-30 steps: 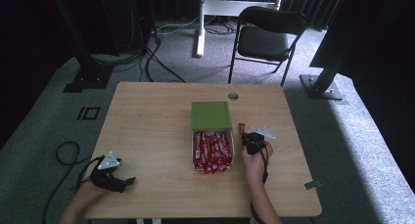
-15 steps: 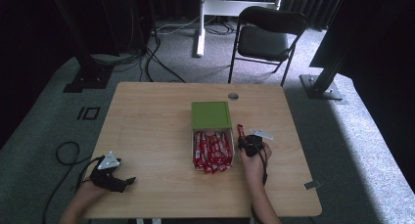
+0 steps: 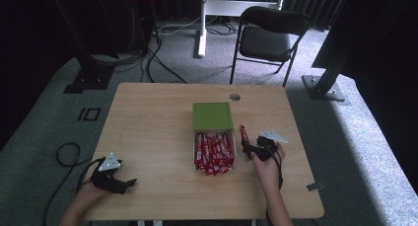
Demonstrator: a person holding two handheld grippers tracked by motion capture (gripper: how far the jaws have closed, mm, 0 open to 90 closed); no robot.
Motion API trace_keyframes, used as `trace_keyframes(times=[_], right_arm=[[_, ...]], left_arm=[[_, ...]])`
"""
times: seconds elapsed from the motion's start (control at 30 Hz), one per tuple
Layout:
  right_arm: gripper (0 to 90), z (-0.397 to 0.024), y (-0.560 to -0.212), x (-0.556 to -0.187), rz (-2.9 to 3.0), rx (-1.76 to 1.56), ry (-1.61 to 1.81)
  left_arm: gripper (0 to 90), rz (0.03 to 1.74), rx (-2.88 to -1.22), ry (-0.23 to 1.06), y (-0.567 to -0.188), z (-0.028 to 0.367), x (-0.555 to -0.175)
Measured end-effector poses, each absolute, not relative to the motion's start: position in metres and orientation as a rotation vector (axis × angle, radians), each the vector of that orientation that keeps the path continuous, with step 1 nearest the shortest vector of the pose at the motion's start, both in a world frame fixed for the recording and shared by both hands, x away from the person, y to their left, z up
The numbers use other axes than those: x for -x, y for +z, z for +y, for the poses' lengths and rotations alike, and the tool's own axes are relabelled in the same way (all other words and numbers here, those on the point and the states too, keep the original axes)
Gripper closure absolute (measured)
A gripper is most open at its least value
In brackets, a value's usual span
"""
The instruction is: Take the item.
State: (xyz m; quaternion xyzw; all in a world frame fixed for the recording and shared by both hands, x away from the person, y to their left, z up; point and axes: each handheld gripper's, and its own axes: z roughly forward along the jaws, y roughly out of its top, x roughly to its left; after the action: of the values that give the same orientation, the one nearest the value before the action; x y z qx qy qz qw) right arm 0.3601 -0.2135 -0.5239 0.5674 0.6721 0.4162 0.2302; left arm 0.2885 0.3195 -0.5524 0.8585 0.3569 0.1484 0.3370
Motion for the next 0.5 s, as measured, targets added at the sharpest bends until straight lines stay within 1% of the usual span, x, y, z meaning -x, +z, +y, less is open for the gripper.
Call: trace_keyframes(times=[0.07,0.1,0.3,0.5], right_arm=[[21.8,-0.215,-0.524,-0.358,1.892,-1.556,1.118],[16.7,-0.218,-0.525,-0.355,1.969,-1.523,1.106],[16.7,-0.221,-0.528,-0.349,1.985,-1.498,1.127],[16.7,-0.237,-0.533,-0.332,2.089,-1.363,1.119]], left_arm=[[1.5,0.931,-2.237,0.387,-0.552,0.319,-0.288],[1.5,0.931,-2.238,0.387,-0.552,0.319,-0.288],[1.5,0.930,-2.238,0.387,-0.552,0.319,-0.288],[1.5,0.930,-2.238,0.387,-0.552,0.319,-0.289]])
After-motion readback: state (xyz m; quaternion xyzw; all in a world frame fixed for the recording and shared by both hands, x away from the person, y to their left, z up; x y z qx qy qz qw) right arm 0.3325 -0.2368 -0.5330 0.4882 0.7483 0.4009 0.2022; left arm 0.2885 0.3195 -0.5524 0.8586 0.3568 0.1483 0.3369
